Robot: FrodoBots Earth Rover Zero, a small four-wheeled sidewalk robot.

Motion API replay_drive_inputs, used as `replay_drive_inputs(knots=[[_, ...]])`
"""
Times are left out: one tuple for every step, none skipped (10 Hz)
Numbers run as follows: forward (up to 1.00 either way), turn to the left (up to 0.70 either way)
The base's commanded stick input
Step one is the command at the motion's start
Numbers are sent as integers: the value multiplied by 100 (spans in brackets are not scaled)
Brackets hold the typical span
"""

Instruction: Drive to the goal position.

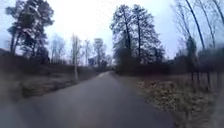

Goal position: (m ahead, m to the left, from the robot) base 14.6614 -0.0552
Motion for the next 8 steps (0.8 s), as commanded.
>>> replay_drive_inputs(knots=[[70, 0], [70, 0], [70, 0], [70, 0], [70, 0], [70, 0], [70, 0], [70, 0]])
